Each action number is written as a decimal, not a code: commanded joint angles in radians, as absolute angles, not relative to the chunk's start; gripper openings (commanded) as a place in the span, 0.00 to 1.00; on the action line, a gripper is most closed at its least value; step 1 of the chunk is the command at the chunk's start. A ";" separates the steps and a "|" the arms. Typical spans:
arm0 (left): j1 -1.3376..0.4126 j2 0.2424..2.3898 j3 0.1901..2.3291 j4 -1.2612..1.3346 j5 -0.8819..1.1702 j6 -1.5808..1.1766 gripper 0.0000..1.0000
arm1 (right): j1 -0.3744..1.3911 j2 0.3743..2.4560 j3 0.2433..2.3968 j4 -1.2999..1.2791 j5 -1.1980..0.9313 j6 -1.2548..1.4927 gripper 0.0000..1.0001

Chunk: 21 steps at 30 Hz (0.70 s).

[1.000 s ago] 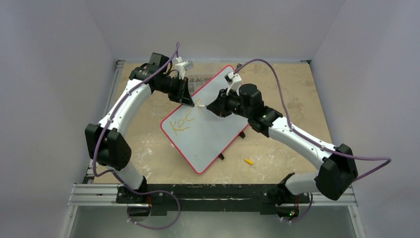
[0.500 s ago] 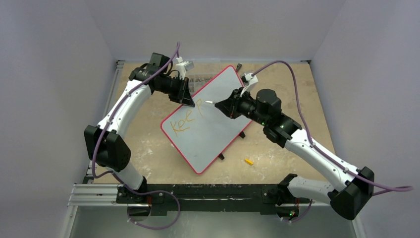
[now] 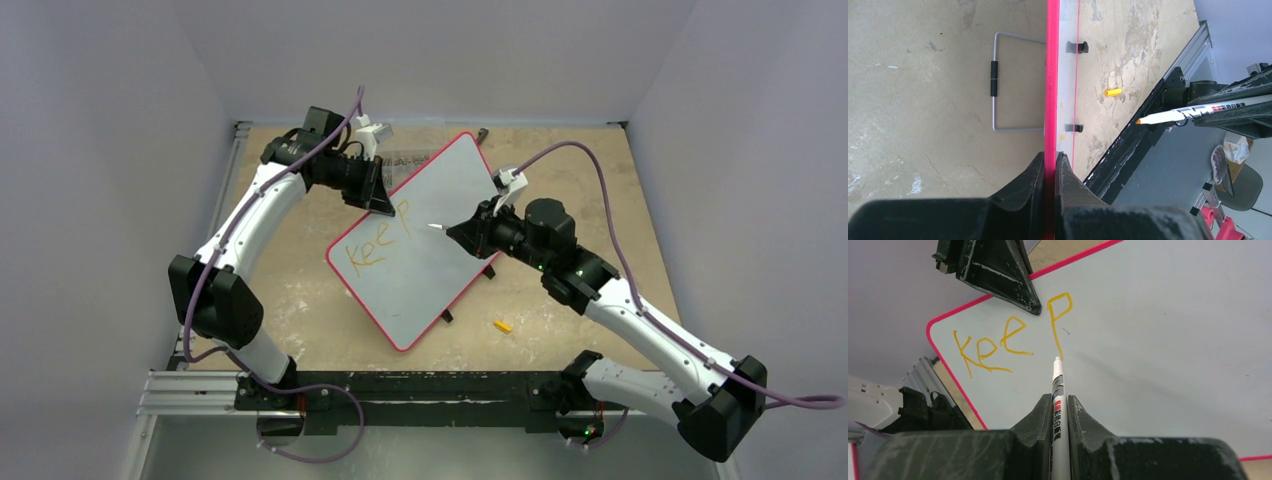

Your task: Write a sentence on the whiteboard

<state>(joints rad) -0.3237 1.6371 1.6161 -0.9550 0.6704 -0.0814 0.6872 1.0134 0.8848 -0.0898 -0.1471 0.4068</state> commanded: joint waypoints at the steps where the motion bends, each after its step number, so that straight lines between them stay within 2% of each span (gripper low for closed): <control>1: -0.333 1.594 1.603 -0.940 0.545 -0.070 0.00 | 0.690 0.985 0.858 -0.069 -0.182 0.327 0.00; 8: -0.333 1.602 1.582 -0.927 0.501 -0.077 0.00 | 0.690 0.998 0.838 -0.059 -0.293 0.269 0.00; 13: -0.333 1.591 1.567 -0.917 0.485 -0.074 0.00 | 0.689 1.006 0.829 -0.042 -0.247 0.249 0.00; 21: -0.333 1.576 1.553 -0.911 0.467 -0.067 0.00 | 0.689 1.080 0.861 0.069 -0.055 0.322 0.00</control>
